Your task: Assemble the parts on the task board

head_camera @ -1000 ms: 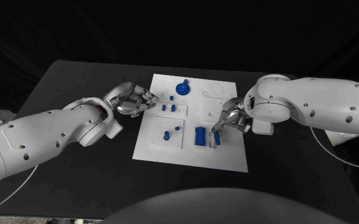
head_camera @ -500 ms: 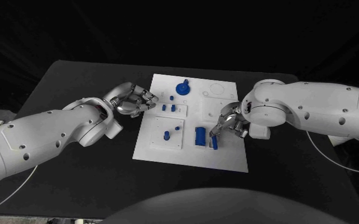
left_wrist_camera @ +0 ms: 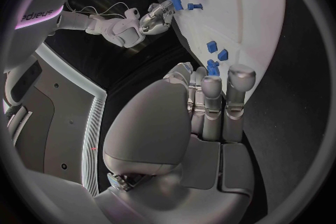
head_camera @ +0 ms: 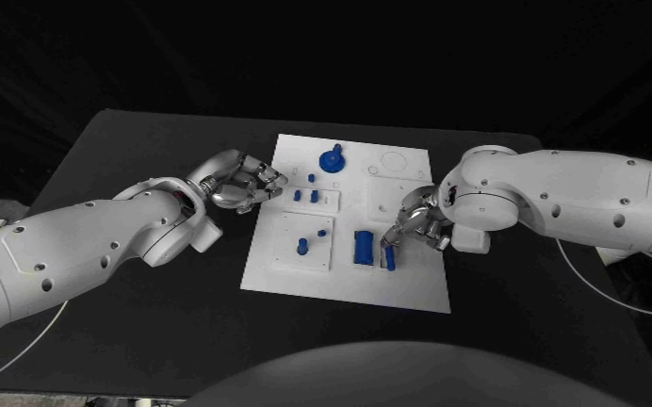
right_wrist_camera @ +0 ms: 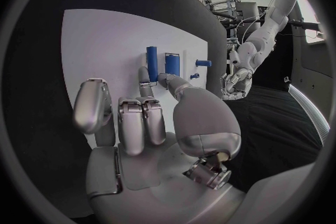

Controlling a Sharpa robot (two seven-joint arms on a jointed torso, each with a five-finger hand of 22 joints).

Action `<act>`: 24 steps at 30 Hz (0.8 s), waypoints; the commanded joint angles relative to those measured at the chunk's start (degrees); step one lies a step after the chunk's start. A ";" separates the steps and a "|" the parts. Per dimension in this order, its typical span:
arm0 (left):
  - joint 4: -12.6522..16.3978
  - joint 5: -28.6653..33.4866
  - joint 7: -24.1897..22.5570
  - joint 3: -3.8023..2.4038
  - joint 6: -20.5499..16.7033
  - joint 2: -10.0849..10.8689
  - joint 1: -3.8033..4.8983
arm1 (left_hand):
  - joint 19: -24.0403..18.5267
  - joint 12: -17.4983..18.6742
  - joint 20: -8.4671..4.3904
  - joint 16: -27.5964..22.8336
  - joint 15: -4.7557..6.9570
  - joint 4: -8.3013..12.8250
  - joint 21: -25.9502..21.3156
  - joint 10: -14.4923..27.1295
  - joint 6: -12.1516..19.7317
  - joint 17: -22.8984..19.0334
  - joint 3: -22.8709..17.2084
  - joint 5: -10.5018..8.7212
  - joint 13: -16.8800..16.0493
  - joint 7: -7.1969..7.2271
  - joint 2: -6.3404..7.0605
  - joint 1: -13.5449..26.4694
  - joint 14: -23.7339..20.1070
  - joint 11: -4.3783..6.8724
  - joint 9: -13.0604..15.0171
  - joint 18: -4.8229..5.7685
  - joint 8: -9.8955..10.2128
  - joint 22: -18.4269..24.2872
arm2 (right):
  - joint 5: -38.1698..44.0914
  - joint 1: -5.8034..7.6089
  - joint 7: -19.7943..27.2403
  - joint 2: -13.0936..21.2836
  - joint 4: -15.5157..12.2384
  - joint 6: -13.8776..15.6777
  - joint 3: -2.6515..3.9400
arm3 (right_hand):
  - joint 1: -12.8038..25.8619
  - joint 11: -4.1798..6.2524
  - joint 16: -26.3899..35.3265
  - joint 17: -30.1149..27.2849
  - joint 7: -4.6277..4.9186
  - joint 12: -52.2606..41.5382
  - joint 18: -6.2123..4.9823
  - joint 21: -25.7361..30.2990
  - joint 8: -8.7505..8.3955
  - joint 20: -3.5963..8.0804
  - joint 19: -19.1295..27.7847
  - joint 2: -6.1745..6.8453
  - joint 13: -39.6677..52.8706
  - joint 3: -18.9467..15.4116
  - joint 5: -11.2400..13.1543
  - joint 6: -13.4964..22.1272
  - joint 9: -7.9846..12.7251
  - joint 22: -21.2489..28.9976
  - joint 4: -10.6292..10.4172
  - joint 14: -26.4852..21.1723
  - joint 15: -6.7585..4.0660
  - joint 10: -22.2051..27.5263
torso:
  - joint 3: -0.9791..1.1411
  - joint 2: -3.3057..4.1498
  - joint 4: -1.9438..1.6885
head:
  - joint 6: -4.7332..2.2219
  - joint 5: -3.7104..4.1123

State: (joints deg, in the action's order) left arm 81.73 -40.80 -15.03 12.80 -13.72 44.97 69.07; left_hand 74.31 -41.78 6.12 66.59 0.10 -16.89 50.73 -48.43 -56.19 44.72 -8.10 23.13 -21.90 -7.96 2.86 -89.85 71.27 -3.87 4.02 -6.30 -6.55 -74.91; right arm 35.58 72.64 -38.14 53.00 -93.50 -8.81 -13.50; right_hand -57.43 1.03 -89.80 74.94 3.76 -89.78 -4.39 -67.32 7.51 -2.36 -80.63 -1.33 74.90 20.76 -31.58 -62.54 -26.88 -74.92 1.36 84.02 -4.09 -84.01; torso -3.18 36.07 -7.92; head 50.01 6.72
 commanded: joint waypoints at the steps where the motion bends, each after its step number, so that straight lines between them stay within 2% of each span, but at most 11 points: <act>1: 0.16 0.31 -0.10 -0.04 0.86 -0.08 0.01 | -0.38 -0.30 0.05 -0.30 -0.12 0.10 -0.21 -0.15 0.22 -0.06 -0.33 0.39 0.10 0.24 0.34 0.16 -0.41 0.02 -0.06 -0.79 0.11 -5.27 | 0.17 -0.09 0.37 0.03 0.06 0.35 -0.02 | 0.80 -0.49 -0.20 15.06 -0.03 -0.22 -0.47 0.34 -0.29 -0.17 0.42 0.05 15.10 0.25 0.67 0.54 -0.04 -8.50 -0.12 5.98 0.29 -5.99 | 0.01 -0.05 -0.06 | -0.01 -0.07; 8: 0.13 0.31 -0.09 -0.04 1.01 -0.11 0.01 | -0.45 -0.27 0.05 -0.36 -0.12 0.12 -0.41 -0.10 0.32 -0.16 -0.38 0.43 0.13 0.28 0.31 0.27 -0.49 0.03 -0.08 -0.82 0.16 -5.24 | 0.18 -0.10 0.41 -0.07 0.16 0.46 -0.02 | 1.16 -0.63 -0.20 15.06 0.15 -0.22 -0.45 0.31 -0.65 -0.27 0.31 0.12 15.10 0.18 2.25 1.21 -0.04 -8.54 -0.17 5.98 0.39 -5.99 | 0.00 -0.06 -0.06 | -0.01 -0.03; 17: 0.11 0.30 0.01 -0.04 1.11 -0.14 0.01 | -0.52 -0.27 0.05 -0.11 -0.12 0.13 -0.60 -0.09 0.33 0.32 -0.40 0.44 0.13 0.28 0.31 0.27 -0.28 0.04 -0.08 -0.85 0.17 -5.20 | 0.18 -0.10 0.38 -0.09 0.32 0.50 -0.02 | 2.70 -0.78 -0.20 15.06 0.27 -0.22 -0.40 0.14 -0.78 -0.41 -0.06 0.10 15.10 -0.86 8.25 1.49 -0.29 -8.64 -1.12 5.98 0.52 -5.99 | -0.04 -0.02 -0.05 | -0.01 -0.14; 21: 0.07 0.30 0.05 -0.04 1.20 -0.19 0.01 | -0.57 -0.27 0.05 -0.09 -0.12 0.14 -0.73 -0.09 0.34 0.35 -0.41 0.45 0.13 0.28 0.31 0.27 -0.27 0.04 -0.08 -0.88 0.18 -5.17 | 0.18 -0.10 0.38 -0.11 0.46 0.53 -0.02 | 3.06 -0.82 -0.20 15.06 0.32 -0.22 -0.42 0.25 -0.87 -0.43 -0.08 0.11 15.10 -1.16 9.43 1.64 -0.31 -8.62 -1.38 5.98 0.55 -5.99 | -0.03 -0.06 -0.03 | -0.01 -0.23; 24: 0.04 0.30 0.08 -0.04 1.29 -0.24 0.01 | -0.57 -0.27 0.05 -0.09 -0.12 0.14 -0.73 -0.09 0.34 0.35 -0.41 0.45 0.13 0.28 0.31 0.27 -0.27 0.04 -0.08 -0.88 0.18 -5.17 | 0.20 -0.10 0.37 -0.10 0.47 0.56 -0.02 | 3.56 -0.92 -0.20 15.06 0.44 -0.22 -0.42 0.33 -1.05 -0.48 -0.11 0.14 15.10 -1.61 11.36 1.95 -0.30 -8.61 -1.79 5.98 0.62 -5.99 | 0.00 -0.04 -0.07 | -0.01 -0.23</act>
State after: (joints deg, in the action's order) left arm 81.67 -40.80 -14.87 12.79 -13.41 44.88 69.07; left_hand 74.10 -41.78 6.33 66.59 -0.10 -16.73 50.13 -48.43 -55.98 44.98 -8.25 23.40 -21.83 -7.75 2.86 -89.85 71.08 -3.87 4.02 -6.29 -6.55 -74.91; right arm 35.62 72.59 -38.15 52.96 -93.01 -8.08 -13.52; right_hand -54.46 0.59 -89.80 74.92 4.05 -89.78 -4.39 -67.11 6.77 -2.57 -80.44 -1.30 74.90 19.18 -20.61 -60.79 -27.25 -74.91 -0.22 83.93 -3.77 -84.05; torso -3.21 36.02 -7.97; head 50.01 6.51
